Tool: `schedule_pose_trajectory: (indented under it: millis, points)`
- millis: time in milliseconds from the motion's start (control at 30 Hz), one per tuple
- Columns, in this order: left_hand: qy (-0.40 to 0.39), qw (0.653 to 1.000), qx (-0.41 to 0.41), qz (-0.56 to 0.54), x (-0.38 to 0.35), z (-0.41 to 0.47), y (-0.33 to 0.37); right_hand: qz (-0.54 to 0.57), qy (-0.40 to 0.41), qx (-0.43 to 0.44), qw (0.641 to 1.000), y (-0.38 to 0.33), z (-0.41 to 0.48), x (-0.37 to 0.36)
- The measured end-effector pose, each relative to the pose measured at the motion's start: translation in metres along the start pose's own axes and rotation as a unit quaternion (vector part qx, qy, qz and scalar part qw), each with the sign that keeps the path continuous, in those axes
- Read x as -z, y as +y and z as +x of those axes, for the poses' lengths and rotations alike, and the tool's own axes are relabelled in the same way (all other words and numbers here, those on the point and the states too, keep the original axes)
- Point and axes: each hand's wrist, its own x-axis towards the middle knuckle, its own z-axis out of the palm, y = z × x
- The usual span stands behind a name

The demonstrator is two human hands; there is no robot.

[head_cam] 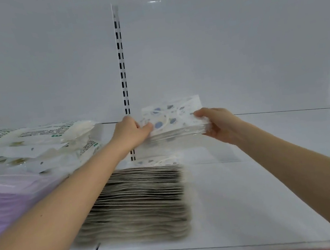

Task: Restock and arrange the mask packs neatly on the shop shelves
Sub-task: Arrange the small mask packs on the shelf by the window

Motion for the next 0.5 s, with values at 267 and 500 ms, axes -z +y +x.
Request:
schedule_pose_trajectory:
  millis: [267, 500]
  points:
    - [-0.162, 0.921, 0.102, -0.339, -0.009, -0.021, 0.044, 0.032, -0.004, 0.039, 0.999, -0.005, -0.043, 0.062]
    - [-0.17, 0.905, 0.059, -0.386, -0.058, -0.057, 0.096, -0.081, -0.043, 0.082, 0.992, -0.009, -0.083, 0.15]
